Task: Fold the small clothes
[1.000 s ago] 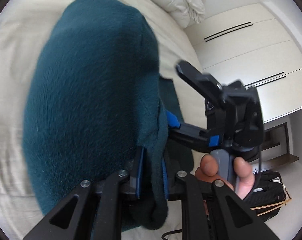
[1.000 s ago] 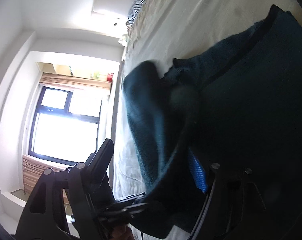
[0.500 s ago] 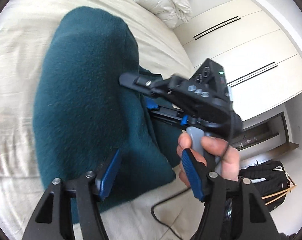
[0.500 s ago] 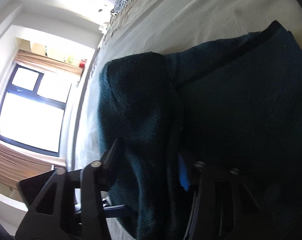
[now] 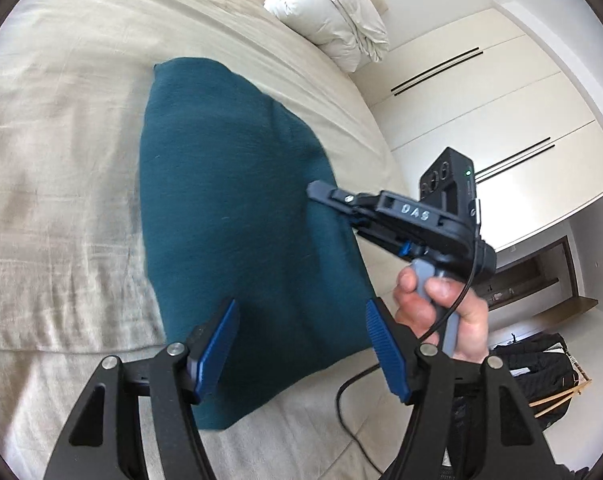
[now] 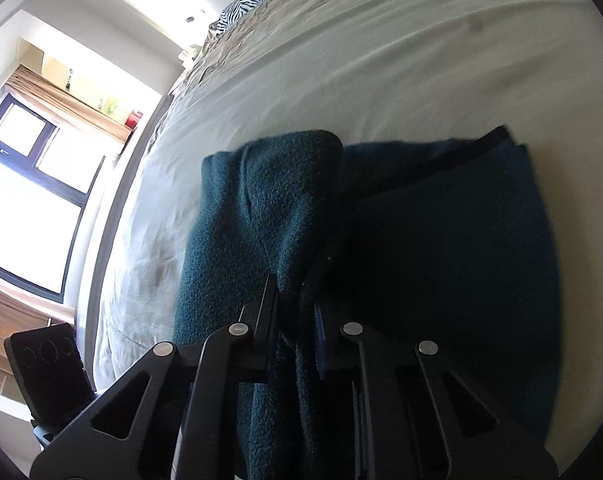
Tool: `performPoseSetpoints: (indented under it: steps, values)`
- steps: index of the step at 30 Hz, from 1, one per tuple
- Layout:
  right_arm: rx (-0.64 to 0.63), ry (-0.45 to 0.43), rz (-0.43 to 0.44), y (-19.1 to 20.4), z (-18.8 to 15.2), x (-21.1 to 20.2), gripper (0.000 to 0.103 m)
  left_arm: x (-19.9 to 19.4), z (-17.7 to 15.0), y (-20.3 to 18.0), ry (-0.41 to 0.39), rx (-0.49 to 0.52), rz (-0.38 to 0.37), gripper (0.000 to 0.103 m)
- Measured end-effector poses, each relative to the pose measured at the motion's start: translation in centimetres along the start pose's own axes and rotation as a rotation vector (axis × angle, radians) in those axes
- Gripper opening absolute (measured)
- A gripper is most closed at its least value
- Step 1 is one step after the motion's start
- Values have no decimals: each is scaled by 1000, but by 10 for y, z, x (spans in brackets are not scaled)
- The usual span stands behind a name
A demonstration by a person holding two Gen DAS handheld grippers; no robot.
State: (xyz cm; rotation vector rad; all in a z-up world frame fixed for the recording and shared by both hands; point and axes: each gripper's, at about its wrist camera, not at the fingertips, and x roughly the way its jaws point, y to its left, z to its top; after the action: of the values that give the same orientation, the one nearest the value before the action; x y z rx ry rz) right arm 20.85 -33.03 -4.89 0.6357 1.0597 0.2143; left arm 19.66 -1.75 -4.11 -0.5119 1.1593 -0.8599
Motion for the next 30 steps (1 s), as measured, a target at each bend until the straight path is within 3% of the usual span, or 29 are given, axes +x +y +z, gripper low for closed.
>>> performPoseSetpoints:
  steps: [4, 6, 10, 12, 14, 16, 18, 21, 23, 30]
  values:
    - [9, -13, -47, -13, 5, -21, 13, 6, -2, -2, 12, -1, -2, 68]
    - [16, -23, -76, -22, 6, -31, 4, 6, -4, 1, 17, 0, -2, 68]
    - [63, -54, -108, -45, 13, -51, 3, 6, -5, 4, 29, 9, -3, 68]
    - [62, -45, -77, -55, 9, -59, 3, 4, -6, 3, 30, 8, 0, 68]
    - [58, -18, 31, -49, 8, -56, 4, 5, -4, 3, 34, 5, -7, 68]
    - [58, -3, 59, -45, 5, -51, 5, 6, -4, 4, 38, 6, -4, 68]
    - [65, 1, 68, -42, 1, -42, 10, 6, -4, 1, 45, 7, -4, 68]
    - [102, 21, 88, -47, -2, -32, 31, 4, -6, 0, 47, 6, -1, 68]
    - [124, 28, 85, -50, -9, -25, 56, 2, -5, 4, 46, -2, -3, 68]
    - [106, 72, 95, -43, -21, 12, 51, 4, -7, 6, 52, -8, -7, 69]
